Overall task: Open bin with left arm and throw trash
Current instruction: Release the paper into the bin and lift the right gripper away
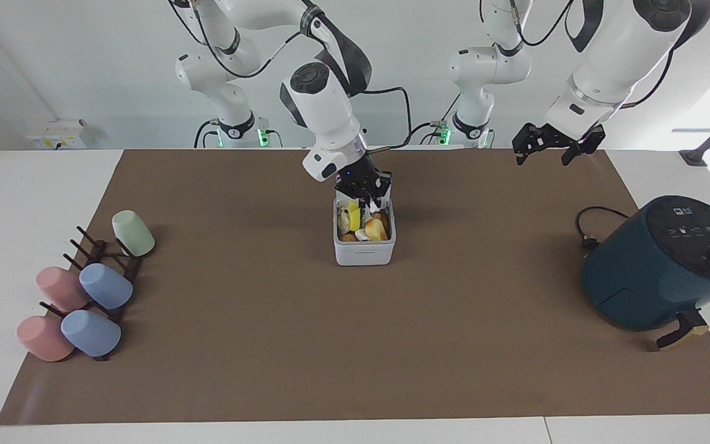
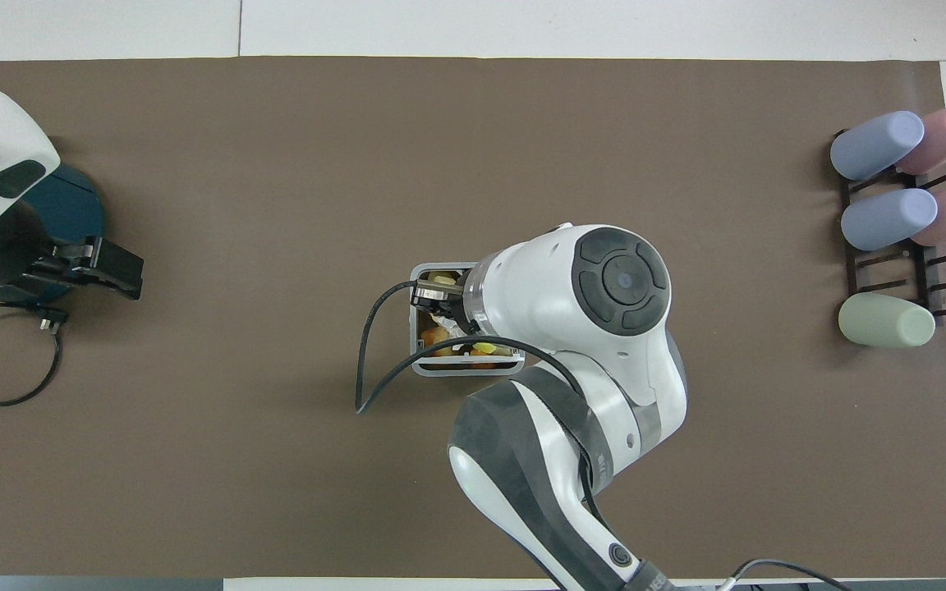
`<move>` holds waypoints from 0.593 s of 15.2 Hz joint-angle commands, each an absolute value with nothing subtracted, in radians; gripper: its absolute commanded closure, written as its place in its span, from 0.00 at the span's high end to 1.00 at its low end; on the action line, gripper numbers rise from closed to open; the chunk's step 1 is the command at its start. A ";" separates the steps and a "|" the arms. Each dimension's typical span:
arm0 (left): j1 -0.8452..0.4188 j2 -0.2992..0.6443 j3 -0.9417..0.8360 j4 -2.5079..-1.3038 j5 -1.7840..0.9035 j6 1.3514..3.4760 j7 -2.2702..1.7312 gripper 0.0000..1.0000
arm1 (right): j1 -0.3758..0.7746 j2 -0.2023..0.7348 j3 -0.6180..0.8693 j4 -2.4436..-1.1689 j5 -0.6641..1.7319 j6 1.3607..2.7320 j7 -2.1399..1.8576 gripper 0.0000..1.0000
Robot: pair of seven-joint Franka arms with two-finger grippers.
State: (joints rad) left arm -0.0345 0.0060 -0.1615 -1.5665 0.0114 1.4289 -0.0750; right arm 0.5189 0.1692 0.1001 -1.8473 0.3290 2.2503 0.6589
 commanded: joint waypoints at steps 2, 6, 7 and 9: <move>-0.043 -0.034 -0.155 -1.648 0.028 1.589 -0.083 1.00 | 0.523 0.146 0.106 -1.887 0.350 2.272 0.666 0.28; -0.031 -0.022 -0.155 -1.614 0.002 1.591 -0.112 1.00 | 0.529 0.147 0.106 -1.882 0.350 2.278 0.676 1.00; -0.032 -0.021 -0.153 -1.617 -0.015 1.574 -0.118 1.00 | 0.529 0.147 0.107 -1.881 0.348 2.278 0.680 1.00; -0.031 -0.021 -0.153 -1.612 -0.018 1.540 -0.121 1.00 | 0.529 0.146 0.107 -1.881 0.348 2.278 0.678 1.00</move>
